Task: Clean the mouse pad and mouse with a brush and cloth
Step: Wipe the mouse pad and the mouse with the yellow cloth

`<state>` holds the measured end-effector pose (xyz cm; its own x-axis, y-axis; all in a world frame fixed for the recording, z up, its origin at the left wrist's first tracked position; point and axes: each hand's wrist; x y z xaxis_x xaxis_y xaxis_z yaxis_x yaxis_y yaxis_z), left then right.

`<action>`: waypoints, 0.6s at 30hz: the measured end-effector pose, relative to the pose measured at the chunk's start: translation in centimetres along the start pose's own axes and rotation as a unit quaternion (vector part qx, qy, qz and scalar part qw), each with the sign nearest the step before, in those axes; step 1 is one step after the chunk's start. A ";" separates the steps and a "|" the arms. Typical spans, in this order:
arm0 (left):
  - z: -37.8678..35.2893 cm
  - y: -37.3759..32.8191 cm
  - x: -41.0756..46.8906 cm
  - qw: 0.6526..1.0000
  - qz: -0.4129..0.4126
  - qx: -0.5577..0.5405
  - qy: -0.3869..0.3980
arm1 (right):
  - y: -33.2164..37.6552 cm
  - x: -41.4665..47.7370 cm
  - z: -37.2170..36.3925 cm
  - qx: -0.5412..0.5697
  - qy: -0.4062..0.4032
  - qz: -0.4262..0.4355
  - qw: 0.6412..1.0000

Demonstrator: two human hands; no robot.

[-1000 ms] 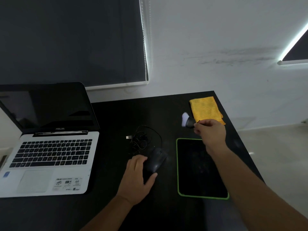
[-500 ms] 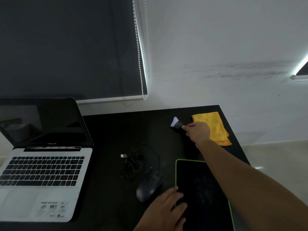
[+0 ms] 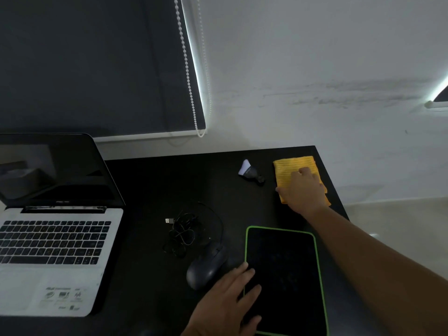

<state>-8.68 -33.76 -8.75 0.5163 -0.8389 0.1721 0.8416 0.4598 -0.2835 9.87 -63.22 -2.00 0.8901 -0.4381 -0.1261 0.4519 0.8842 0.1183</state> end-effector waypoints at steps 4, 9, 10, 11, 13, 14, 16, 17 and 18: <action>-0.3 -0.1 0.0 1.000 0.010 -0.021 -0.004 | -3.4 -1.3 -2.4 0.005 -0.033 0.060 0.998; 0.2 -0.5 -0.1 0.999 0.027 -0.022 0.009 | -6.0 -4.4 -0.1 0.276 -0.082 -0.012 0.958; 0.3 -0.6 0.0 0.999 0.034 -0.024 0.017 | -6.4 -5.9 0.4 0.320 -0.092 -0.009 0.943; 0.3 -0.7 0.0 0.998 0.042 -0.028 0.025 | -6.6 -7.8 0.7 0.325 -0.091 0.023 0.941; 0.5 -0.8 0.1 0.997 0.052 -0.025 0.041 | -6.4 -12.1 -0.3 0.261 -0.028 0.148 0.954; 0.6 -0.9 0.3 0.997 0.055 -0.021 0.049 | -6.1 -14.3 -1.6 0.204 0.021 0.210 0.956; 1.0 -1.0 0.5 0.996 0.061 -0.022 0.059 | -5.3 -18.1 -4.2 0.085 0.078 0.295 0.949; 1.1 -1.1 0.6 0.996 0.062 -0.027 0.058 | -5.1 -19.8 -5.0 0.049 0.075 0.309 0.947; 1.3 -1.1 0.6 0.996 0.060 -0.033 0.054 | -5.0 -21.4 -5.5 0.035 0.060 0.315 0.946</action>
<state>-9.08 -34.43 -7.15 0.5898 -0.8069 0.0323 0.7608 0.5417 -0.3574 -11.73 -57.38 -5.33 0.9728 0.1982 -0.1202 -0.1598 0.9491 0.2716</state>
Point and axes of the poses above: each hand's wrist, its own x-axis towards the middle knuckle, its own z-axis out of the back of the hand, y = z × x, and after that the axes turned 6 degrees about -z, right-handed
